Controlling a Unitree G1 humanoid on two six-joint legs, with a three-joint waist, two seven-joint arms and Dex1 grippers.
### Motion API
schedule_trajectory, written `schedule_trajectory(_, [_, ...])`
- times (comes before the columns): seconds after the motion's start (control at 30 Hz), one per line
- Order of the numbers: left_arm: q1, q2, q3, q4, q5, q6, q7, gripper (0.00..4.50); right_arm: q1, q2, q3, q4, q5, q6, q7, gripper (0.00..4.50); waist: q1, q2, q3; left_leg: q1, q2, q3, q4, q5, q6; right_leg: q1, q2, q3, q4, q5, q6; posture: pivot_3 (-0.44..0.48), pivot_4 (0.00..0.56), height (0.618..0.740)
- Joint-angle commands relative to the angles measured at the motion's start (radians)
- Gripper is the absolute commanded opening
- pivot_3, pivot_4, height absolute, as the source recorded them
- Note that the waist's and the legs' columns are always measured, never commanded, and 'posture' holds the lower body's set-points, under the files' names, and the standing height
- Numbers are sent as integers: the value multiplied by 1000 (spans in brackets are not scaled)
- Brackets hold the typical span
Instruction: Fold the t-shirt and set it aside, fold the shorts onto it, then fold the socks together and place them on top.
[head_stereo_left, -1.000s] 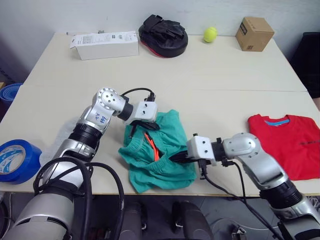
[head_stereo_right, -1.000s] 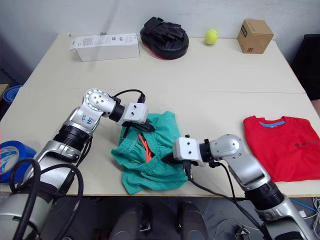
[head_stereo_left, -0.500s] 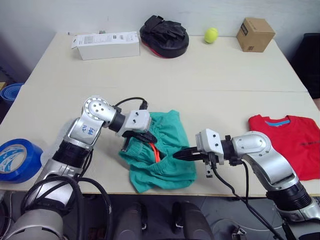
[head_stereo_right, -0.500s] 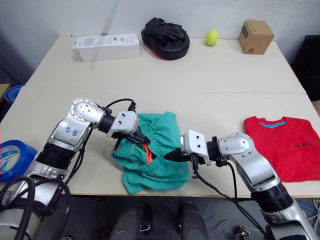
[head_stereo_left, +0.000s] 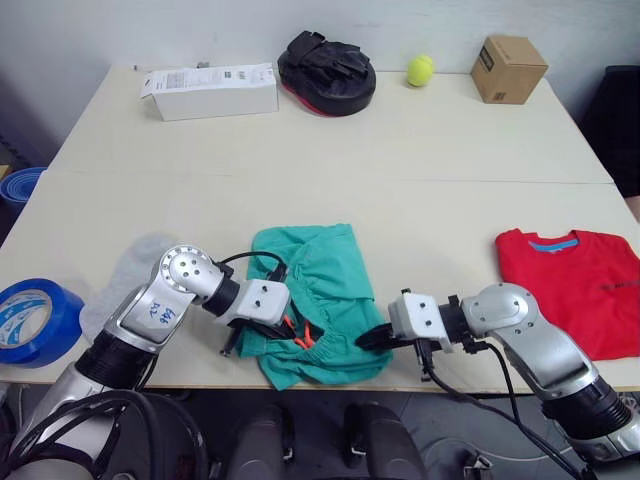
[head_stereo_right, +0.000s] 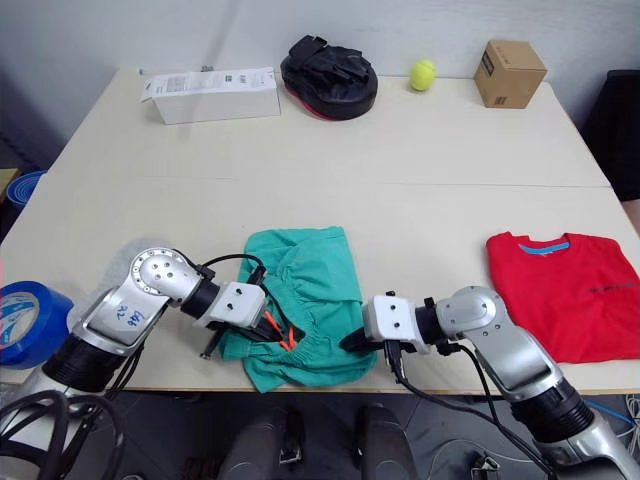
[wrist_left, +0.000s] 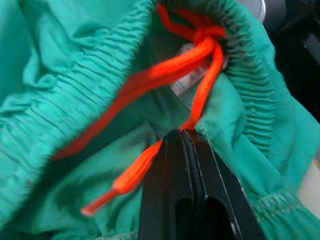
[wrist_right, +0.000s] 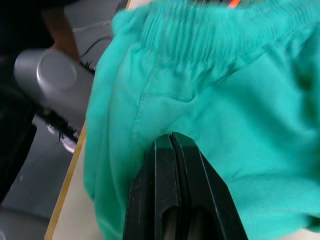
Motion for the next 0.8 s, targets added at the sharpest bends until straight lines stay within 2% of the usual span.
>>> schedule_trajectory(0.03, [16, 9, 4, 13, 39, -16, 52, 29, 19, -22, 9, 8, -22, -56, 19, 0, 0, 0, 0, 0, 0, 0, 0, 0, 0, 0, 0, 0, 0, 0, 0, 0, 150, 740])
schedule_trajectory(0.17, [19, -1, 46, 11, -8, 37, 92, 29, 4, -5, -39, -12, 40, -11, 20, 0, -1, 0, 0, 1, 0, 0, 0, 0, 0, 1, 0, 0, 0, 0, 0, 0, 150, 740])
schedule_trajectory(0.47, [82, 39, 273, -144, -244, 322, 141, 29, -70, -1, -191, -78, 247, 207, -32, 0, -4, 0, 0, 1, 1, -2, 0, 0, -1, 0, 0, 0, 1, 0, -1, 0, 150, 740])
schedule_trajectory(0.57, [117, 66, 325, -202, -290, 376, 165, 556, -91, 0, -203, -68, 257, 221, -40, 0, -3, 0, 0, 0, 1, -2, -1, -1, -1, 1, 0, -1, 1, 0, -1, 0, 150, 740])
schedule_trajectory(0.8, [122, 86, 363, -243, -342, 424, 208, 2787, -165, 37, -175, 15, 234, 219, -55, 0, -2, 0, 0, 1, 0, -2, 0, 0, -1, 1, 0, 0, 0, 0, -1, 0, 150, 740])
